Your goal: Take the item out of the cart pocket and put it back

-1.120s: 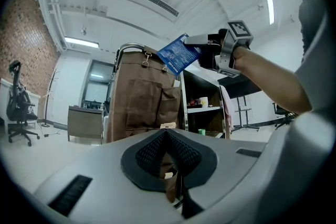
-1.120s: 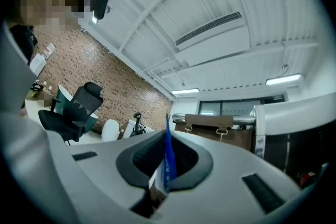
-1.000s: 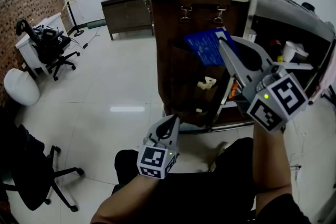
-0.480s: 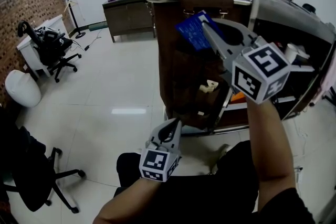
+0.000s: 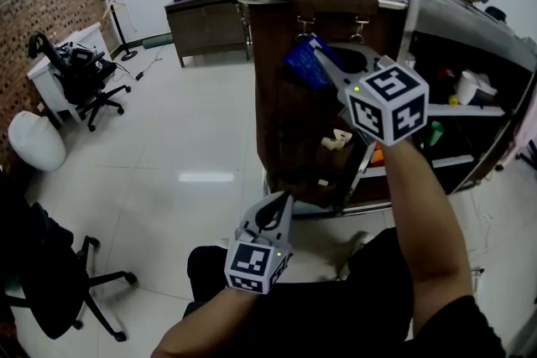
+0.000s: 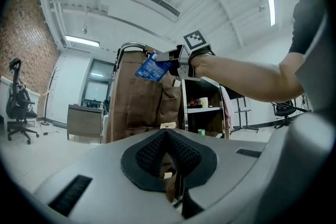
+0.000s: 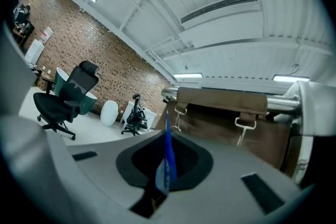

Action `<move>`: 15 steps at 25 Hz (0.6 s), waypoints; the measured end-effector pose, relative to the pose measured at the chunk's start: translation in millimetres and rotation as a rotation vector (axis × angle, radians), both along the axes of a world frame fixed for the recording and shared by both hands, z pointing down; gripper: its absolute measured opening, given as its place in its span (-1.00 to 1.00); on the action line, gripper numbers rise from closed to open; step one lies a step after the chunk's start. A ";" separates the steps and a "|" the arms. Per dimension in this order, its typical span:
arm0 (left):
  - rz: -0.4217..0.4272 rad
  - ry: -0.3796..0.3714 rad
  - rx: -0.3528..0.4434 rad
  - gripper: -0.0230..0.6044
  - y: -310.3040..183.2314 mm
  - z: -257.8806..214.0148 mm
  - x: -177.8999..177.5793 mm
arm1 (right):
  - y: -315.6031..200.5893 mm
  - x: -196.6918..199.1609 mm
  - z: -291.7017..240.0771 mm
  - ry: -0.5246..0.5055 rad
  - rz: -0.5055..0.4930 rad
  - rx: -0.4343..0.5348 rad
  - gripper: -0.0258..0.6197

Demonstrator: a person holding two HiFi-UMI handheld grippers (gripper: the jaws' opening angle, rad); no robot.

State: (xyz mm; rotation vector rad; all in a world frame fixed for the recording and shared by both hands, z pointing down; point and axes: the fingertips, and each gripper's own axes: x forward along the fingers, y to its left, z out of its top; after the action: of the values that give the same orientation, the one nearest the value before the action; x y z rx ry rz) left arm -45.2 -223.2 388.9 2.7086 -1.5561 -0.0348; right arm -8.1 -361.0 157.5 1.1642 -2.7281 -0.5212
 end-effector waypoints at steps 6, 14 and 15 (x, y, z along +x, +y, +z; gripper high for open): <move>0.003 0.000 -0.002 -0.93 1.3 -0.3 0.5 | -10.3 -8.9 21.6 0.080 0.013 -0.046 -0.84; 0.006 0.001 -0.005 -0.93 1.5 0.4 1.2 | -25.9 -19.6 51.9 0.179 0.010 -0.139 -0.84; 0.006 0.002 -0.005 -0.93 1.3 0.5 1.3 | -27.8 -21.7 57.3 0.194 0.009 -0.151 -0.84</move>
State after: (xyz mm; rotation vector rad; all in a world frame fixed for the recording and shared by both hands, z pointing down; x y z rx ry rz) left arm -43.9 -221.9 389.3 2.7085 -1.5452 -0.0325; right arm -29.7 -388.7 214.8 1.0312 -2.5470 -0.3964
